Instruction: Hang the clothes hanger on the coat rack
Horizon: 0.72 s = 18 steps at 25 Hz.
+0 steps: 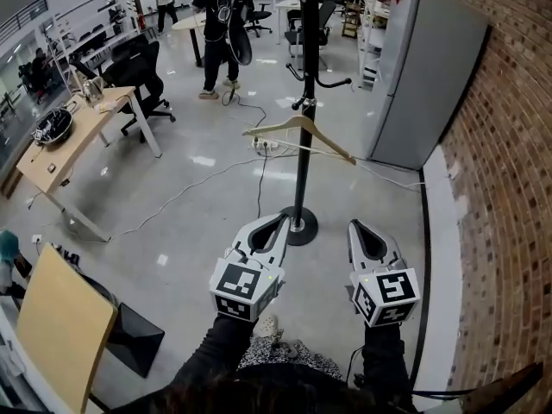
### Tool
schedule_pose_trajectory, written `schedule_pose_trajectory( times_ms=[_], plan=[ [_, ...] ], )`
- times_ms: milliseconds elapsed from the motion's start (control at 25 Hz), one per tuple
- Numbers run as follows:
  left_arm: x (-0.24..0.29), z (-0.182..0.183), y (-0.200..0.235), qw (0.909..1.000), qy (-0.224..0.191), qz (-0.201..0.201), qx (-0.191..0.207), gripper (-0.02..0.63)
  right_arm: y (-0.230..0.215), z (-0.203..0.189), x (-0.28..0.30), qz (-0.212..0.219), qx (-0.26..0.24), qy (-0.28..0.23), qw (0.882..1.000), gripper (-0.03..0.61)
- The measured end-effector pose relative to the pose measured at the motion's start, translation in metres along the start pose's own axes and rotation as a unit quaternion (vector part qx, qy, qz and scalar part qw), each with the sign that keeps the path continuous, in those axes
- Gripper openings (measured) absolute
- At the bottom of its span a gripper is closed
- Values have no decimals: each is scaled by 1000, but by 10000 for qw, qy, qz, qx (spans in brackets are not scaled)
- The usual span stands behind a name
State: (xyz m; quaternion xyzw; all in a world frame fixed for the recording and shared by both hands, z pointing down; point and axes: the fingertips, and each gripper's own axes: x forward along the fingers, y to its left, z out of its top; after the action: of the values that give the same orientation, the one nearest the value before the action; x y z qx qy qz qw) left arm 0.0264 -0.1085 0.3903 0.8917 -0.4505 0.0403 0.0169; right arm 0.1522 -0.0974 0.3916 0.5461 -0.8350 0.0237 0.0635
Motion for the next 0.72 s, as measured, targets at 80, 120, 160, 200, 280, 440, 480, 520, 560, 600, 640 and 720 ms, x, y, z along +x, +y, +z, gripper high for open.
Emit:
schedule_pose_trajectory(
  times_ms=[80,120,160,200,280,440,480,520,560,600,640,720],
  plan=[
    [-8,-2,-10,10000,0,-8,13,8,4,-3,-14,1,1,3,10000,11],
    [-12,-3,-15,10000,0,-17,21,8,5,-4,-21,-5,17,1,10000,11],
    [-15,-4,-20,10000,-1,-28,30,8,7,-6,-27,-13,33,-6,10000,11],
    [-19,-4,-24,10000,-4,-39,36,8,9,-6,-33,-26,36,-10,10000,11],
    [-24,-2,-33,10000,-14,-56,37,8,11,-7,-45,-52,15,9,10000,10],
    [-35,0,-48,10000,-30,-60,23,8,12,-9,-64,-83,-1,49,10000,9],
    [-38,-1,-52,10000,-29,-53,16,8,12,-11,-68,-90,-5,58,9999,10],
    [-42,-2,-55,10000,-27,-44,9,8,13,-12,-73,-92,-10,67,9999,9],
    [-45,-3,-58,10000,-24,-38,3,8,14,-12,-77,-88,-14,74,9999,9],
    [-49,-4,-61,10000,-18,-37,1,8,16,-13,-81,-83,-12,81,9999,9],
    [-52,-4,-64,10000,-12,-40,4,8,18,-14,-84,-78,-2,87,9999,9],
    [-57,-5,-68,10000,-7,-46,20,8,20,-16,-90,-67,6,102,9999,9]
  ],
)
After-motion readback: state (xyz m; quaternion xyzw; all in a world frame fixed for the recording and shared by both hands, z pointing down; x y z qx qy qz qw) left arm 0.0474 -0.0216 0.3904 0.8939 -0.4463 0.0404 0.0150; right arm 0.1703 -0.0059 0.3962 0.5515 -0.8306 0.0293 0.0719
